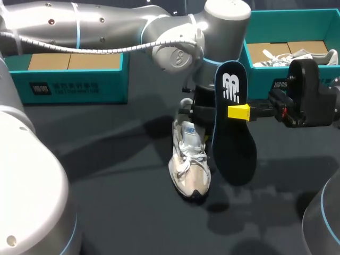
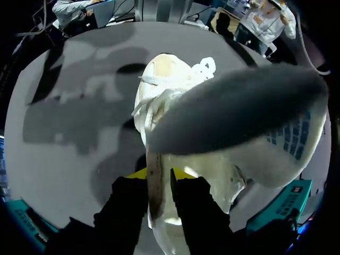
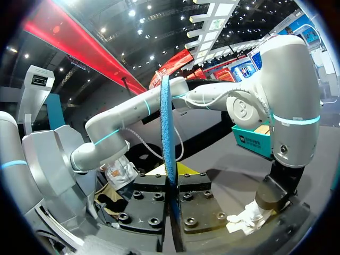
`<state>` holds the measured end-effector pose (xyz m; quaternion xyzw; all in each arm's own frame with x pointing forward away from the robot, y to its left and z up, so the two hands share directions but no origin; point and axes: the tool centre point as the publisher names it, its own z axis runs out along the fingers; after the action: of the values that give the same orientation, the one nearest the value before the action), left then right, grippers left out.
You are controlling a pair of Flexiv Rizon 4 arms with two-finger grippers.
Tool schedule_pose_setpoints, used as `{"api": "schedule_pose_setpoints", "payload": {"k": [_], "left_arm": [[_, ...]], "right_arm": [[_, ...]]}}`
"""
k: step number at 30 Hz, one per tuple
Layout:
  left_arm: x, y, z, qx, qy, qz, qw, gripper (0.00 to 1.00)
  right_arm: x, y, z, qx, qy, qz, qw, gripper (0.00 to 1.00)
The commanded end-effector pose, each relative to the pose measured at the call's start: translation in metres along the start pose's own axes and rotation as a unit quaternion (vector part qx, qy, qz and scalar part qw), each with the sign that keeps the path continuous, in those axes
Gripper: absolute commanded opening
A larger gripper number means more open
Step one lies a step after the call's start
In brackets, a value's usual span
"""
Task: Take the shoe out of the shoebox, open the shoe tongue, remove and reinsert the insole, then place the shoe into the shoebox
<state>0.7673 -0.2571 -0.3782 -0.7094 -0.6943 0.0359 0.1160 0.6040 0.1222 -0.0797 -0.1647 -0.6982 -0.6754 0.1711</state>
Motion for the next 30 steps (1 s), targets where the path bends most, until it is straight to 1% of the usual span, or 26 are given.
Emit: {"api": "schedule_pose_setpoints", "payload": {"k": [1,3,7,10,12,24,25,27,28,30], "left_arm": [[0.001,0.002,-0.005,0.000,-0.006,-0.002,1.000,1.00],[0.002,0.003,-0.010,-0.008,-0.014,-0.003,1.000,1.00],[0.005,0.004,-0.031,-0.031,-0.053,-0.007,0.998,1.00],[0.008,0.006,-0.053,-0.066,-0.098,0.003,0.993,1.00],[0.009,0.009,-0.073,-0.075,-0.140,0.009,0.987,1.00],[0.009,0.009,-0.073,-0.075,-0.140,0.009,0.987,1.00],[0.009,0.012,-0.076,-0.095,-0.158,0.007,0.983,1.00],[0.010,0.016,-0.089,-0.095,-0.200,0.009,0.975,1.00],[0.010,0.017,-0.096,-0.110,-0.225,0.018,0.968,1.00],[0.011,0.019,-0.111,-0.127,-0.262,0.020,0.956,1.00]], "right_arm": [[0.000,-0.001,0.001,0.000,-0.001,0.001,1.000,0.00],[0.000,-0.001,0.001,0.000,-0.001,0.001,1.000,0.00],[0.000,-0.001,0.001,0.000,-0.001,0.001,1.000,0.00],[0.000,-0.001,0.001,0.000,-0.001,0.001,1.000,0.00],[0.000,-0.001,0.001,0.000,-0.001,0.001,1.000,0.00],[0.000,-0.001,0.001,0.000,-0.001,0.001,1.000,0.00],[0.000,-0.001,0.001,0.000,-0.001,0.001,1.000,0.00],[0.000,-0.001,0.001,0.000,-0.001,0.001,1.000,0.00],[0.000,-0.001,0.001,0.000,-0.001,0.001,1.000,0.00],[0.000,-0.001,0.001,0.000,-0.001,0.001,1.000,0.00]]}}
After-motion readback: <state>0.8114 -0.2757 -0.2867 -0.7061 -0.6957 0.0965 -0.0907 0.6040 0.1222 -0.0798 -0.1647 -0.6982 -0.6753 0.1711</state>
